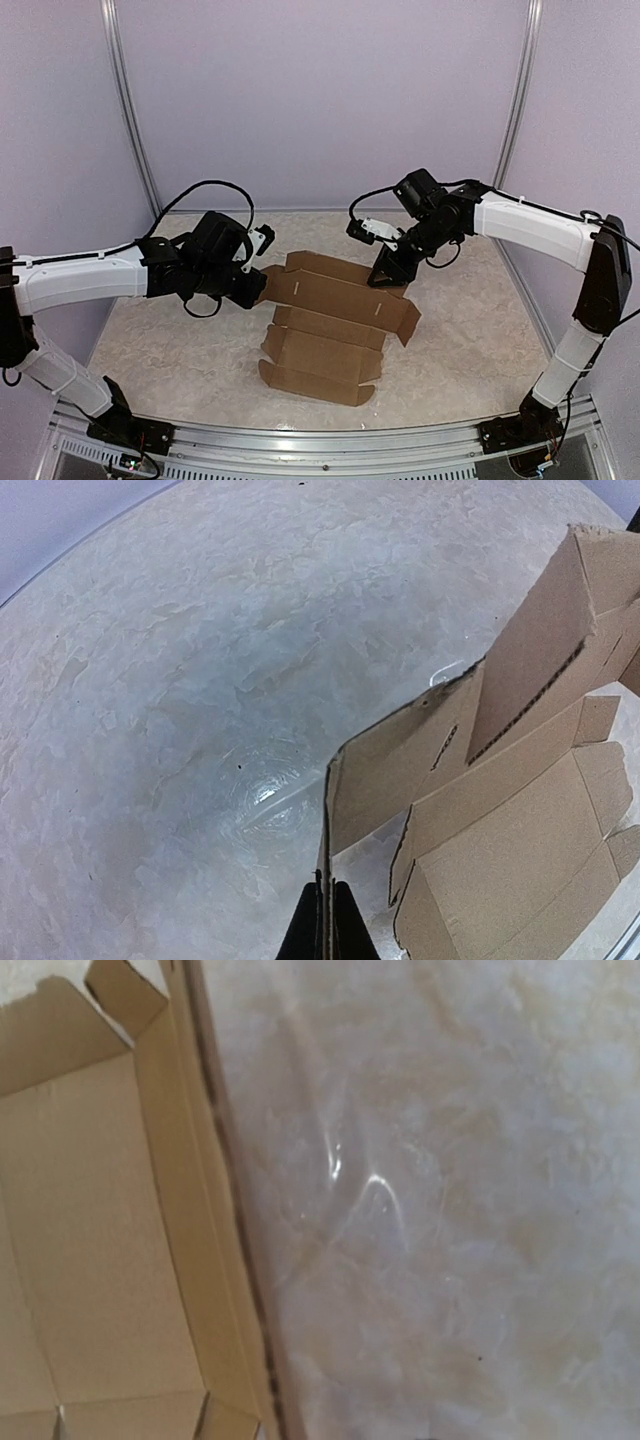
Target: Fold the paper box
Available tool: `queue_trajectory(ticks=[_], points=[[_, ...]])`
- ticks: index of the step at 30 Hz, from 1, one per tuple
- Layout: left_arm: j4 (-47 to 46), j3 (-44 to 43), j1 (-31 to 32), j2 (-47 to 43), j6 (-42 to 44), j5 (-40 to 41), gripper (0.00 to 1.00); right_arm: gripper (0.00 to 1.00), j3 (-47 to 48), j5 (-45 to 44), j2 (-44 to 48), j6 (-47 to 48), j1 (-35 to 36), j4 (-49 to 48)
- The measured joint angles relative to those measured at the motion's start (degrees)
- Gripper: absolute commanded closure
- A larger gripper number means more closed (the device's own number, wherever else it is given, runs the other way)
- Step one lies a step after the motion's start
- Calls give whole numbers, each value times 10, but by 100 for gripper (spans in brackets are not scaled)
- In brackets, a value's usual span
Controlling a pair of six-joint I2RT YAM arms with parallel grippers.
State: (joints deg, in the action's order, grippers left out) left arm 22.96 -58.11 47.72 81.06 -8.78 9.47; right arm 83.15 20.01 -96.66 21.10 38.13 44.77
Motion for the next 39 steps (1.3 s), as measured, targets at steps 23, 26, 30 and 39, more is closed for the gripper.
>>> queue_trajectory(ticks=[23,26,30,39], points=[[0,0,0,0,1,1,100,93,20,3,-5,0,0,21],[0,0,0,0,1,0,100,100,21,6,-5,-2,0,21],[-1,0,2,0,1,0,100,100,21,13,-7,-4,0,21],[3,0,3,0,-2,9,64,100,19,9,-7,-8,4,21]])
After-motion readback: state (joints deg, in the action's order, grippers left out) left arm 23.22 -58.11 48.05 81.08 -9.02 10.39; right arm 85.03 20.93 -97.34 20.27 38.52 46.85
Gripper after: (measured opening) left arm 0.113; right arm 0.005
